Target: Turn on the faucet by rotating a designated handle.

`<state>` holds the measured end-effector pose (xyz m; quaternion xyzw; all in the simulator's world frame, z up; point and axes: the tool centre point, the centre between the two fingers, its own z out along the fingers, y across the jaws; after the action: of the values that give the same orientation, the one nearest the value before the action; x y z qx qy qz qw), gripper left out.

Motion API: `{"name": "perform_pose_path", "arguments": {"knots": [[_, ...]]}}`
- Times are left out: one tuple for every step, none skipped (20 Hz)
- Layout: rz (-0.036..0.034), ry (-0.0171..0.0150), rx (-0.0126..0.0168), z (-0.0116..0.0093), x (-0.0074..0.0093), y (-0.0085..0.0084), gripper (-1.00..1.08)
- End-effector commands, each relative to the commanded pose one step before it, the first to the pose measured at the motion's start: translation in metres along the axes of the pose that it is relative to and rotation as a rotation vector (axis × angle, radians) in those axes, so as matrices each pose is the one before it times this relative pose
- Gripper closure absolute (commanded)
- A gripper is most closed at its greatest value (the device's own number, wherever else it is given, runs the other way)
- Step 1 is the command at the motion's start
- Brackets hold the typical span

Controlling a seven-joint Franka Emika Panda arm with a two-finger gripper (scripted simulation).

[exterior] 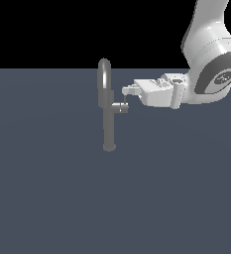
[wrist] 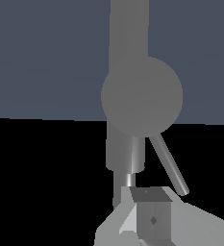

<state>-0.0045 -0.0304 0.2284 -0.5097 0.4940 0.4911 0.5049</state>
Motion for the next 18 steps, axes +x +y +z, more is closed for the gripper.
{"name": "perform_pose_path", "arguments": {"knots": [[0.01558, -0.00523, -0.00538, -0.00003, 0.00751, 0.01357, 1.08], [0.00161, -0.00059, -0.00064, 0.00001, 0.00177, 0.00395, 1.08], [0.00167, -0.0006, -0.00066, 0.00001, 0.00182, 0.00397, 1.08], [0.00162, -0.00057, -0.00063, -0.00001, 0.0018, 0.00402, 1.08], [0.00168, -0.00057, -0.00066, -0.00001, 0.00185, 0.00404, 1.08], [0.0, 0.0, 0.0, 0.0, 0.0, 0.0, 1.08], [-0.02251, 0.00383, 0.00195, -0.00007, -0.0105, -0.00902, 1.08], [0.00338, -0.00062, -0.00035, 0.00003, 0.00505, 0.00397, 1.08], [0.00345, -0.00062, -0.00036, 0.00003, 0.00511, 0.00398, 1.08], [0.00341, -0.00061, -0.00035, 0.00002, 0.00512, 0.00401, 1.08], [0.00348, -0.00062, -0.00035, 0.00002, 0.00518, 0.00402, 1.08], [0.00349, -0.00061, -0.00034, 0.00001, 0.00521, 0.00404, 1.08], [0.00349, -0.00059, -0.00033, 0.0, 0.00524, 0.00405, 1.08], [0.00276, -0.00044, -0.00024, -0.00001, 0.00414, 0.00314, 1.08], [0.0, 0.0, 0.0, 0.0, 0.0, 0.0, 1.08], [-0.04392, 0.00304, -0.0021, -0.00005, -0.02338, -0.0122, 1.08], [0.00621, -0.00043, 0.00027, 0.00004, 0.00725, 0.00223, 1.08], [0.00617, -0.00043, 0.00028, 0.00003, 0.00721, 0.00221, 1.08]]}}
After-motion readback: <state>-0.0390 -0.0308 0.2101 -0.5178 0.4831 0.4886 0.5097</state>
